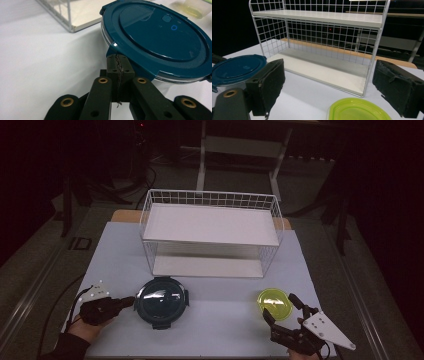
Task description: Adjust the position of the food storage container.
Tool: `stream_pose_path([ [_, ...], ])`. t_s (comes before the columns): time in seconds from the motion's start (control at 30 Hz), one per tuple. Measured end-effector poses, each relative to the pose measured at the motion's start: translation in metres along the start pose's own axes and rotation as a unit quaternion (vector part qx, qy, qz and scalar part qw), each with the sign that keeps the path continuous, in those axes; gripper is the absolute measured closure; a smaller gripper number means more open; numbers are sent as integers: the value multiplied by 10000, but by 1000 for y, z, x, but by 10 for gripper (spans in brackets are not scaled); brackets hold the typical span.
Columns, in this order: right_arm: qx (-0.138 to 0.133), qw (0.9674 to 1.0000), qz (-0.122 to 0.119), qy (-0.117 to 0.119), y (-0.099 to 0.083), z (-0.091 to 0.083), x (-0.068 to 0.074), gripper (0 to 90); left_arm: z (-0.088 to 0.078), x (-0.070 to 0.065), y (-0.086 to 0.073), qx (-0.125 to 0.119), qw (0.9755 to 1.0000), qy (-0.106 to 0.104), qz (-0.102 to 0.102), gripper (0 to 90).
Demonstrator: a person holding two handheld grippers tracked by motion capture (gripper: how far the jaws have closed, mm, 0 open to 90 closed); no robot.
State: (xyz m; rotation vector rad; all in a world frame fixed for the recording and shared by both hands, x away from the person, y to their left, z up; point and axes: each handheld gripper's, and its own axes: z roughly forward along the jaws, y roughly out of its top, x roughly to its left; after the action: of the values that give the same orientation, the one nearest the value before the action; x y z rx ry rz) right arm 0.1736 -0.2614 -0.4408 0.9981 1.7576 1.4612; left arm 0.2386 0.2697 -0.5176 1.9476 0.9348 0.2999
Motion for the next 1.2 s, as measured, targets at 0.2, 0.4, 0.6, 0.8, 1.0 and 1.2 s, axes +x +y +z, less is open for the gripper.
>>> stream_pose_path([
  [0.2,-14,10000,10,-14,0,-1,-1,107,5,-4,6,34,10000,31,78,881],
  [0.4,-22,10000,19,-7,0,-2,-2,107,5,-6,7,92,9999,68,59,883],
  [0.6,28,10000,-8,40,-1,1,0,106,11,-10,10,81,10000,39,6,884],
  [0.8,30,10000,-19,50,-1,0,0,106,24,-19,17,111,9999,-7,83,885],
  [1.0,43,10000,-2,47,-1,1,0,106,33,-25,22,152,9997,-168,120,885],
  [1.2,67,10000,-27,36,-1,2,1,107,37,-30,24,162,9995,-229,171,884],
])
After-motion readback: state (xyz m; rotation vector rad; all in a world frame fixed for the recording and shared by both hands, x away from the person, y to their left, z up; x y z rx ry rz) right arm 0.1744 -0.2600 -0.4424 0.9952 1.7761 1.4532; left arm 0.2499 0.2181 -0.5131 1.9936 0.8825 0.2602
